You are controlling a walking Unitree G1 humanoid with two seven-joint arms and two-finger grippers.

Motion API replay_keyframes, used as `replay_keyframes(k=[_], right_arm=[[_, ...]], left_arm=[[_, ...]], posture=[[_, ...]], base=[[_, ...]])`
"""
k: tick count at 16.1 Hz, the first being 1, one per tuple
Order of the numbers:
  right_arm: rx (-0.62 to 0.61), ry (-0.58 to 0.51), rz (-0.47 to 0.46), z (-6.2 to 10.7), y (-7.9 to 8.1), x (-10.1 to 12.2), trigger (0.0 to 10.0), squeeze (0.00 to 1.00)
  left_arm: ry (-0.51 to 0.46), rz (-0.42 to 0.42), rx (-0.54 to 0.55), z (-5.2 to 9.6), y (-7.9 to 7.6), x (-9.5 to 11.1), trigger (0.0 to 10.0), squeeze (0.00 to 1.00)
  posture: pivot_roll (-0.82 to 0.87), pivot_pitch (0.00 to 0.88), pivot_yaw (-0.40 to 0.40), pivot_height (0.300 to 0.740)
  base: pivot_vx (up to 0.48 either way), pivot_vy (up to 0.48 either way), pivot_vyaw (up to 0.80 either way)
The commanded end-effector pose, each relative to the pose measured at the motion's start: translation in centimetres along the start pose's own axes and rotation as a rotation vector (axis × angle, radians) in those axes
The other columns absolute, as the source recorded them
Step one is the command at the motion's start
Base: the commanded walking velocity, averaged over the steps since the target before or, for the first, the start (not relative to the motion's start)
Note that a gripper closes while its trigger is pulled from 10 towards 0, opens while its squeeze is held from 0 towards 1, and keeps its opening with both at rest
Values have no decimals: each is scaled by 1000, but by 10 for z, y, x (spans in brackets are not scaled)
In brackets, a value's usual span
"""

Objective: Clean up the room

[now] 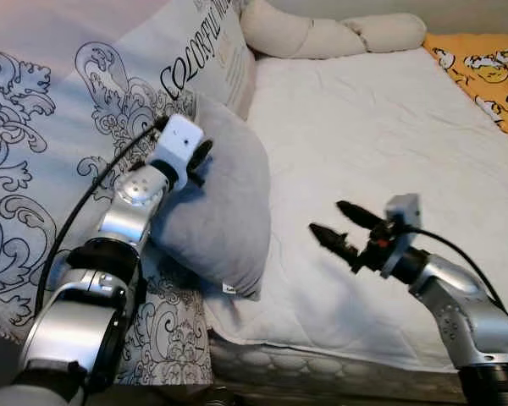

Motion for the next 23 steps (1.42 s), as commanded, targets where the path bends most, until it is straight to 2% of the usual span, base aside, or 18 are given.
replay_keyframes(k=[1,2,4,5,6,7,8,10,12,14,16,20,23], right_arm=[[-40,-80,0,1,-2,11,10000,1000],[-53,-107,-13,1,-2,13,10000,1000],[-136,-176,-9,4,-5,18,10000,1000],[-260,-200,23,8,-10,17,10000,1000],[-309,-189,11,10,-11,14,10000,1000],[-440,-213,-20,16,-16,10,10000,1000],[-511,-241,-34,20,-19,10,10000,1000],[-527,-224,-28,18,-16,5,10000,1000],[-519,-248,-8,13,-14,9,10000,1000],[-548,-239,-13,9,-11,4,10000,1000],[-538,-207,24,4,-8,2,10000,1000],[-600,-165,30,6,-16,-6,10000,1000],[-628,-112,27,4,-20,-20,10000,1000]], left_arm=[[-89,66,20,3,4,17,10000,1000],[-119,91,36,4,5,23,10000,1000],[-151,217,39,15,-6,29,10000,1000],[-146,327,43,30,-24,24,10000,1000],[-128,348,61,37,-31,19,10000,1000],[-84,398,92,49,-45,8,10000,1000],[-68,417,108,54,-49,4,10000,1000],[-24,428,121,61,-57,0,10000,1000],[8,423,147,69,-60,-4,10000,1000],[62,381,179,82,-59,-13,10000,1000],[95,388,217,87,-56,-20,10000,1000],[182,382,253,100,-60,-37,10000,1000],[243,380,294,109,-56,-54,10000,1000]], posture=[[-31,0,96,740],[-29,0,94,740],[-31,0,98,740],[-44,0,107,740],[-45,0,100,740],[-62,0,95,740],[-65,0,95,740],[-80,0,99,740],[-53,0,70,740],[-29,0,42,740],[-22,0,34,740],[-14,0,15,740],[-28,0,9,740]], base=[[0,0,0],[0,0,0],[0,0,0],[0,0,0],[0,0,0],[0,-244,0],[0,-244,0],[0,-426,0],[0,-420,0],[0,-401,0],[0,-399,0],[0,-385,0],[0,-275,0]])
Point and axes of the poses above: a point about 5 cm out from each wrist's last joint towards the gripper, its own z axis pointing back from the gripper into the wrist, its own x axis along the axis of the wrist's last joint, y = z × x, the point moved 2 cm from there along -z, pointing out of the wrist towards the gripper, and after that the axes turned 6 degrees about -z, right-handed, at the moved point
